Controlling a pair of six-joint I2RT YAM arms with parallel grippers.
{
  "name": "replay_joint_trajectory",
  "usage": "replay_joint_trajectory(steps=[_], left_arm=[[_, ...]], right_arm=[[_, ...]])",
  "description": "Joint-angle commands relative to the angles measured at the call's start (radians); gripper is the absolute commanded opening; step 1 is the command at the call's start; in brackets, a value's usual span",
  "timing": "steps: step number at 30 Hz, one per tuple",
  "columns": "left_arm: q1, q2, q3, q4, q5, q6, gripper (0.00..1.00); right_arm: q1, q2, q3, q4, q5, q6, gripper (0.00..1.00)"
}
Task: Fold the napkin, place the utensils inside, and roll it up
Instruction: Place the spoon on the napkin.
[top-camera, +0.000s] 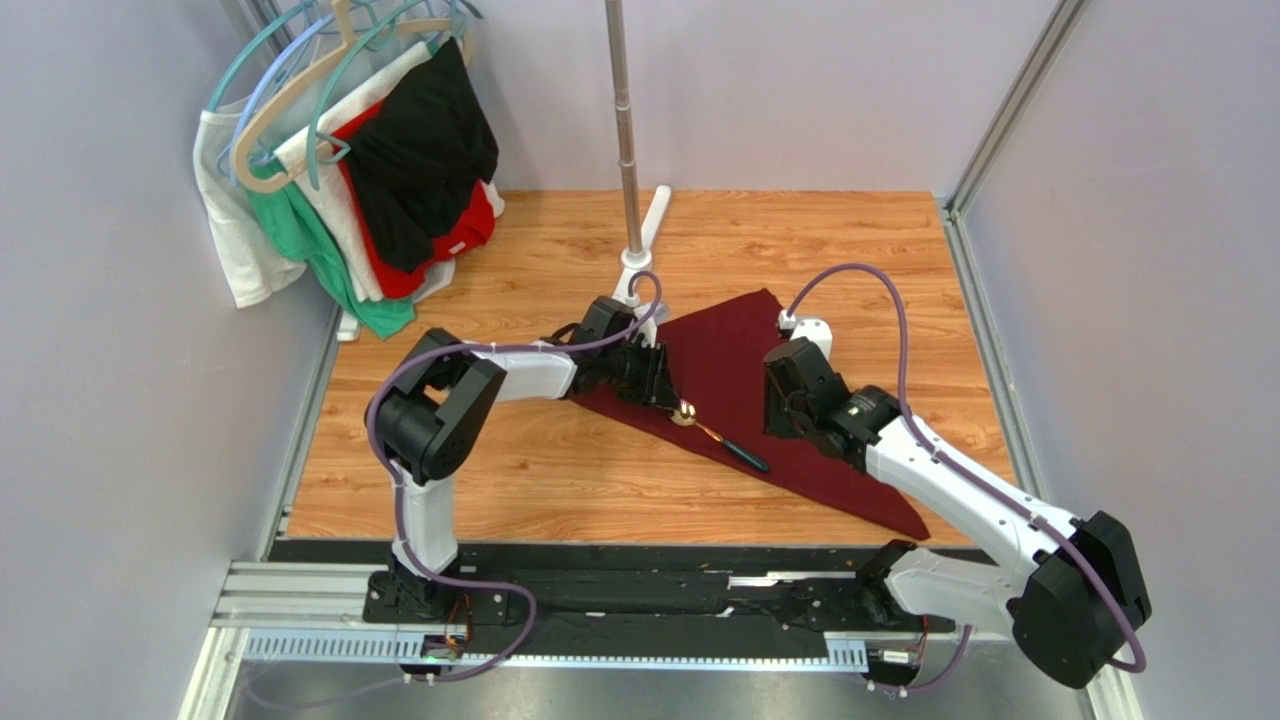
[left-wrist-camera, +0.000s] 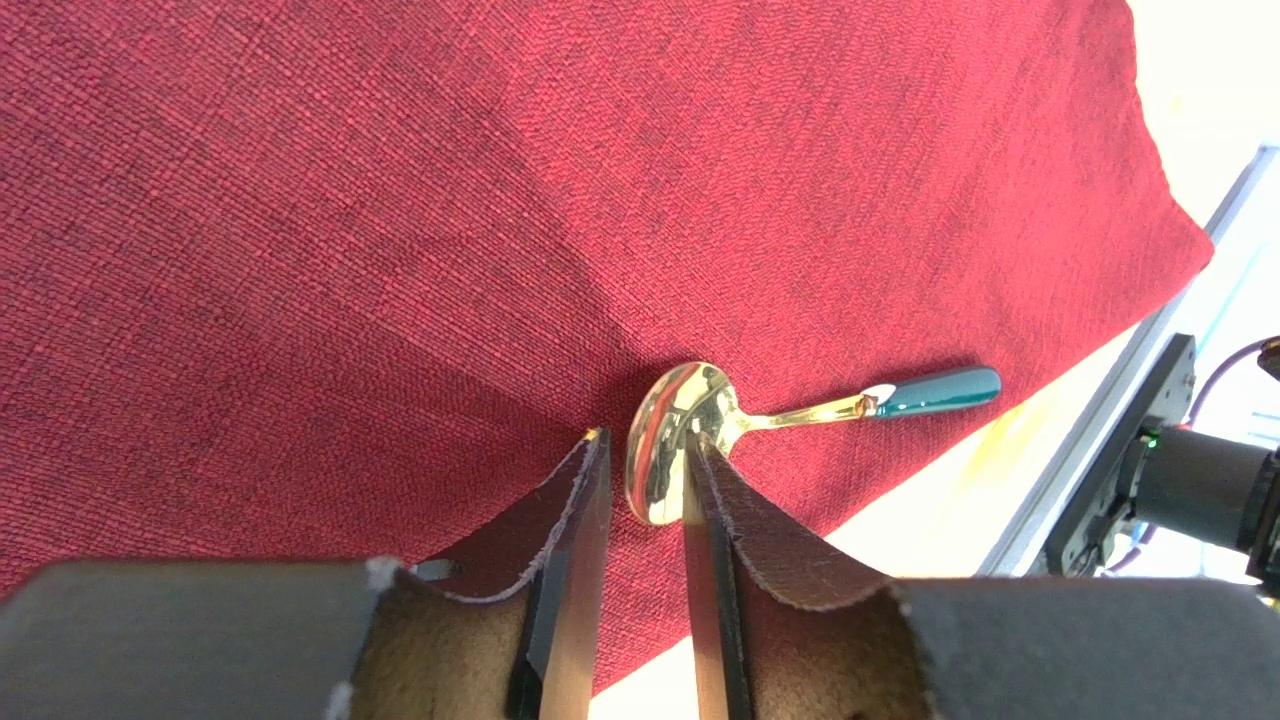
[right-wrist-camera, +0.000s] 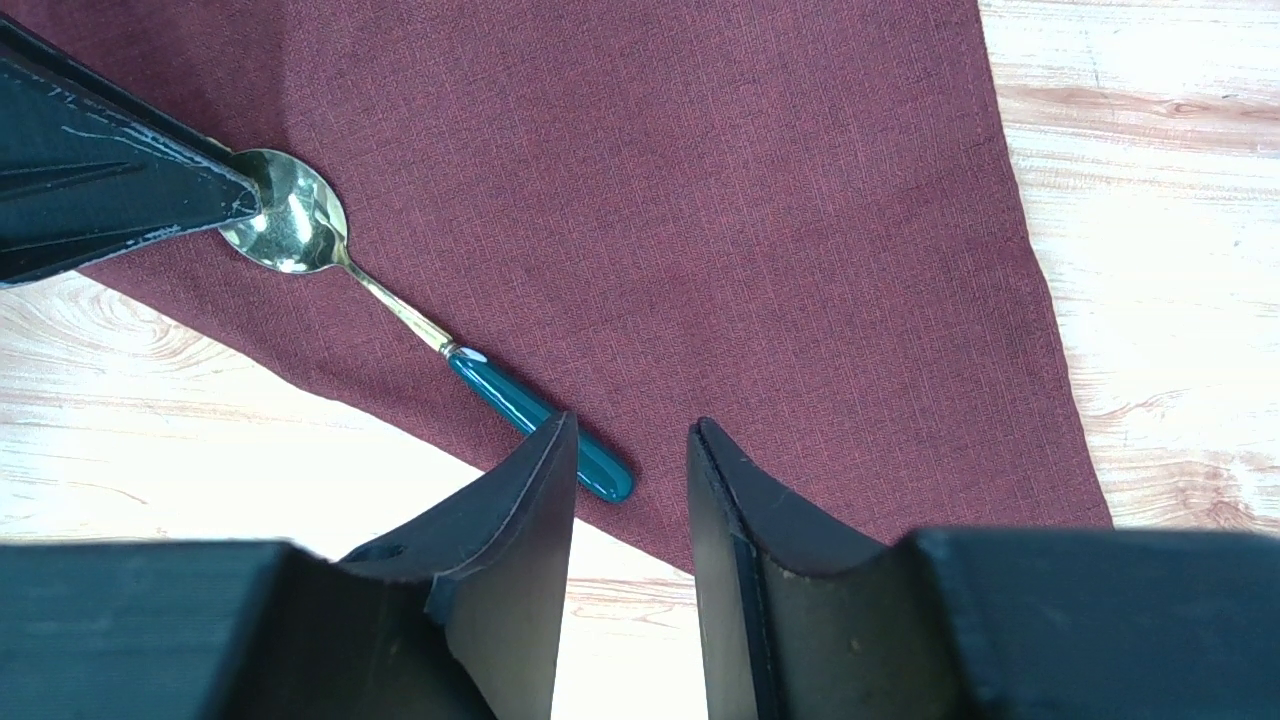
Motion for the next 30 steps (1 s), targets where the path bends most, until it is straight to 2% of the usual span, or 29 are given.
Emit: replay_joint_trajectory(steps=[1, 5, 16, 19, 20, 30], left_arm=[[-0.010, 0.018, 0.019, 0.005, -0.006, -0.028, 0.32], [-0.009, 0.017, 0.028, -0.049, -0.039, -0.034, 0.27], [-0.010, -0.018, -0.010, -0.060, -0.037, -0.072, 0.12], [-0.010, -0.037, -0.029, -0.051, -0.037, -0.080, 0.06], [-0.010, -0.043, -0.033, -0.048, -0.034, -0.085, 0.00], [-0.010, -0.070, -0.076, -0.019, -0.020, -0.102, 0.00]], right_arm=[[-0.002, -0.018, 0.000, 0.024, 0.013, 0.013, 0.36], [-0.003, -0.021, -0.001, 0.020, 0.016, 0.011, 0.36], [0.000, -0.005, -0.012, 0.021, 0.017, 0.008, 0.36], [0.000, -0.004, -0.015, 0.027, 0.014, 0.010, 0.36], [-0.002, -0.004, -0.016, 0.027, 0.013, 0.013, 0.36], [0.000, -0.013, -0.033, 0.020, 0.010, 0.023, 0.36]])
